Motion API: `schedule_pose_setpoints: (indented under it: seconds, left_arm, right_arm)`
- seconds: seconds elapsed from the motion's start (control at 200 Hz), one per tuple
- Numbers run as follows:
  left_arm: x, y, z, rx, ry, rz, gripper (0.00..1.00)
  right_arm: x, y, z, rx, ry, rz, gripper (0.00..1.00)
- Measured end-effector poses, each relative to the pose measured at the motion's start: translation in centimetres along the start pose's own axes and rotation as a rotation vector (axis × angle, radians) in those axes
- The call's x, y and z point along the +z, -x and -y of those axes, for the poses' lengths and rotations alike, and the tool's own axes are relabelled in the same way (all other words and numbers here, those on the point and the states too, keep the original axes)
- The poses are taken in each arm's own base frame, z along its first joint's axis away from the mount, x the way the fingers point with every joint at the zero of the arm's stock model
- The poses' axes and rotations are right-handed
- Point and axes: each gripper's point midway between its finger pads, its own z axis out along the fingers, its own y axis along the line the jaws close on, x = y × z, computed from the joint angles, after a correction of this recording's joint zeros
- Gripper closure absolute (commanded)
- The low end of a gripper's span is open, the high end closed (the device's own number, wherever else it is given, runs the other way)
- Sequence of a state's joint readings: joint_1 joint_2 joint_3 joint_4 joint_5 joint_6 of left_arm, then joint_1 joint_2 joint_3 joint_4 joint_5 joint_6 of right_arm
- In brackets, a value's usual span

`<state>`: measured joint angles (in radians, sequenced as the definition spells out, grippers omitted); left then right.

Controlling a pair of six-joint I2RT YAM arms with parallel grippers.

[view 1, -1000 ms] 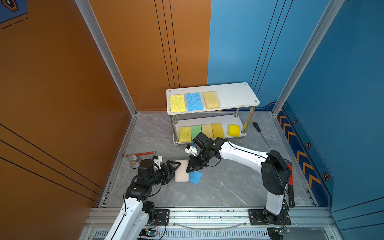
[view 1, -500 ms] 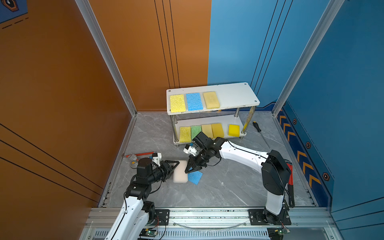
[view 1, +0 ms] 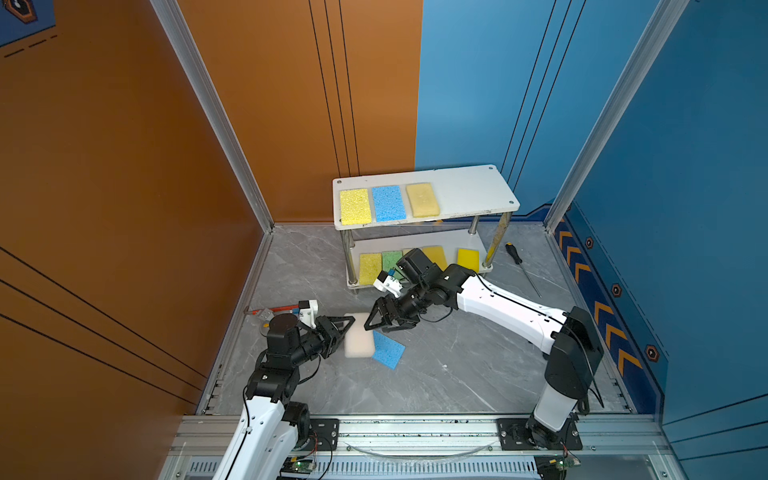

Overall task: Place and organize the cleaning sponges onto the shelf
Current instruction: 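Lift the white foam sponge off the blue sponge with the right gripper, then raise the white foam sponge upright near the left gripper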

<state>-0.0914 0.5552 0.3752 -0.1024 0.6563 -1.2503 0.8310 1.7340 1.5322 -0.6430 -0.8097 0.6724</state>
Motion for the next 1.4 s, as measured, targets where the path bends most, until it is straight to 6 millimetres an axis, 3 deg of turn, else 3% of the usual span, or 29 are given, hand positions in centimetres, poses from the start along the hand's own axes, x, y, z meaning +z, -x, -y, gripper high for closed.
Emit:
schedule_pose_setpoints:
  seconds: [0.095, 0.2, 0.42, 0.621, 0.896, 1.131, 1.271, 1.346, 1.401]
  left_arm:
    - [-0.2, 0.6, 1.7, -0.001, -0.046, 0.025, 0.79]
    - [-0.3, 1.4, 3.4, -0.013, -0.094, 0.056, 0.79]
    - [-0.7, 2.8, 6.5, -0.034, -0.18, 0.111, 0.8]
    - [-1.0, 3.6, 8.0, -0.053, -0.23, 0.146, 0.8]
    - [-1.1, 3.8, 8.7, -0.072, -0.255, 0.165, 0.79]
    - [-1.2, 4.0, 9.2, -0.071, -0.274, 0.18, 0.77]
    - [-1.1, 4.2, 9.0, -0.082, -0.266, 0.184, 0.61]
    - [-0.9, 4.2, 8.9, -0.082, -0.26, 0.182, 0.33]
    - [-0.8, 4.3, 8.8, -0.086, -0.257, 0.181, 0.18]
  right_arm:
    - [-2.1, 0.3, -1.0, 0.005, 0.027, 0.053, 0.22]
    - [-3.1, 0.3, -1.9, 0.015, 0.065, 0.082, 0.22]
    - [-2.5, 0.7, -2.9, 0.053, 0.129, 0.1, 0.23]
    - [-1.9, 0.6, -4.9, 0.03, 0.185, 0.1, 0.26]
    - [-0.3, 1.9, -5.8, 0.042, 0.237, 0.111, 0.39]
    - [-0.3, 2.6, -6.2, 0.049, 0.249, 0.128, 0.66]
    - [-0.4, 2.9, -6.1, 0.046, 0.245, 0.142, 0.7]
    - [-0.5, 3.1, -6.0, 0.048, 0.241, 0.152, 0.71]
    - [-0.7, 3.3, -5.9, 0.049, 0.238, 0.16, 0.71]
